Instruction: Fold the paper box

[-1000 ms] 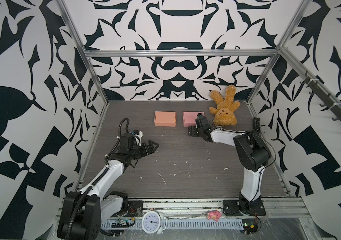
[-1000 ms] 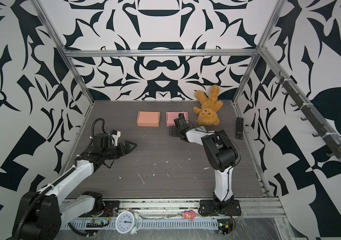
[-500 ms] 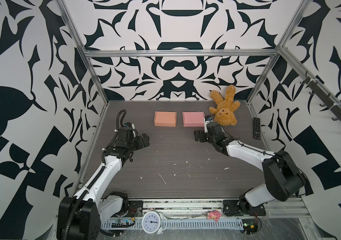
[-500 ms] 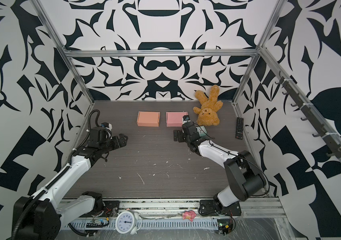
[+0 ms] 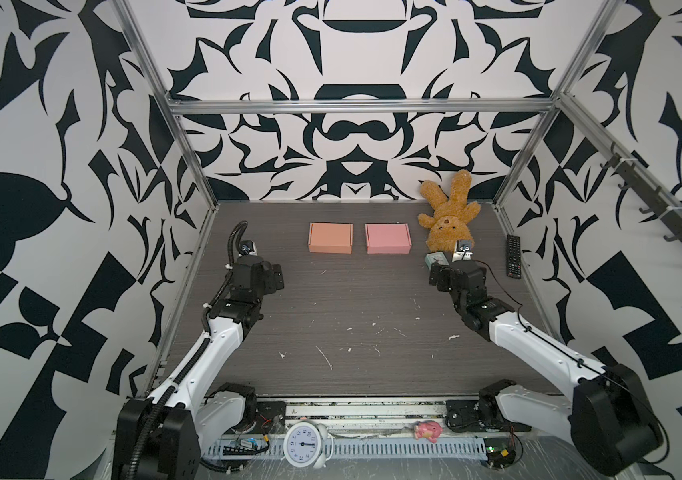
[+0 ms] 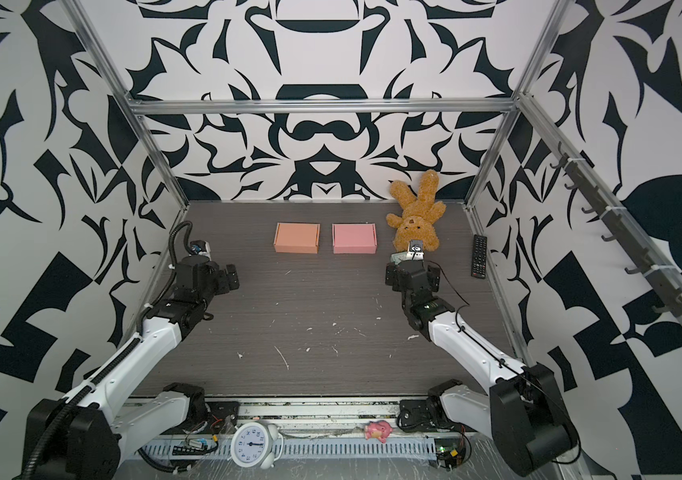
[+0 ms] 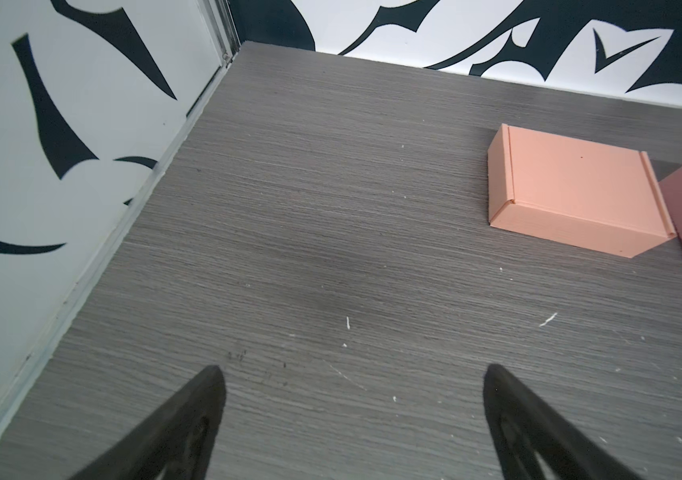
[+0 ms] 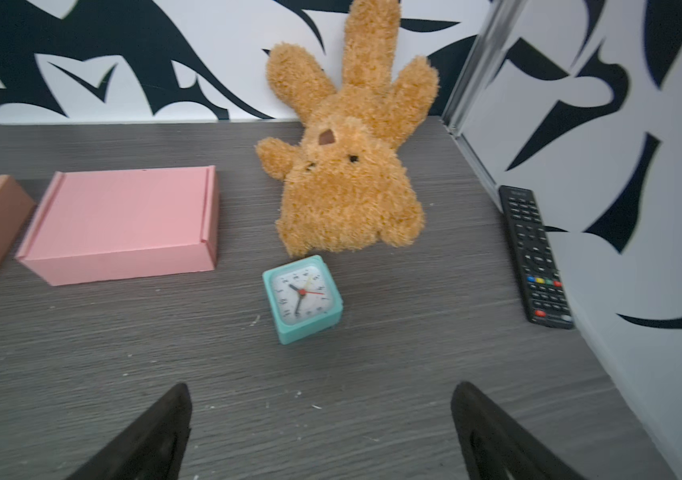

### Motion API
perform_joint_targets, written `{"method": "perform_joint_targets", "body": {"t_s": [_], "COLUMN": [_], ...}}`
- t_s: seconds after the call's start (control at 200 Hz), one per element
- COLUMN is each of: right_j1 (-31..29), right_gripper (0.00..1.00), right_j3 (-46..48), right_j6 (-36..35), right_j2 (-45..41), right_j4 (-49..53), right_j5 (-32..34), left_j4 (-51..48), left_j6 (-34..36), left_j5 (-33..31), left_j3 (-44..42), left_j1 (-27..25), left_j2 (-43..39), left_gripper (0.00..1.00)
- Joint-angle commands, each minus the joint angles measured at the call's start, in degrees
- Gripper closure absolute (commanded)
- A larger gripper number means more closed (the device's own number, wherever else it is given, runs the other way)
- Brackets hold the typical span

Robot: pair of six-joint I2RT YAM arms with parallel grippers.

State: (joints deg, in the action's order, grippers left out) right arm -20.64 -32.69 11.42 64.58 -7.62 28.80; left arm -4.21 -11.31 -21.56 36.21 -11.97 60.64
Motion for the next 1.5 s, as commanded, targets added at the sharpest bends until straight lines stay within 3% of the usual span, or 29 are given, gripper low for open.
{"method": "perform_joint_targets", "body": {"t_s": [0.0, 0.08, 0.345, 0.63, 1.345, 1.495], "right_j1": [0.0, 1.3, 9.4, 10.8, 14.5, 14.7], "right_gripper": [0.01, 0.01, 0.01, 0.01, 0.01, 0.01], "right_j3": [3.2, 5.9, 14.1, 19.1, 17.6, 16.4], "right_j6": [-3.8, -3.4, -6.2, -5.5, -5.6, -6.5], "right_j2": [-3.9, -6.7, -12.5, -8.8, 17.0, 19.1], "right_j4": [-4.1, -4.6, -9.0, -17.5, -47.7, -47.3], "right_j5": [6.9, 8.7, -0.8, 2.7, -2.6, -5.1], "left_j4": [6.5, 12.0, 23.3, 31.1, 57.9, 60.0], "left_j6": [5.1, 5.7, 8.9, 11.5, 13.4, 13.5], "left_j5": [-2.6, -3.0, 1.1, -0.7, 3.5, 3.6], "left_j3": [-3.5, -7.6, -15.4, -17.9, -17.0, -17.0], "left_j1": [0.2, 0.2, 0.2, 0.2, 3.2, 3.2], "left_j2": [-1.0, -3.2, -3.1, 3.0, 23.9, 26.5], "left_gripper": [0.01, 0.01, 0.01, 0.01, 0.01, 0.01]}}
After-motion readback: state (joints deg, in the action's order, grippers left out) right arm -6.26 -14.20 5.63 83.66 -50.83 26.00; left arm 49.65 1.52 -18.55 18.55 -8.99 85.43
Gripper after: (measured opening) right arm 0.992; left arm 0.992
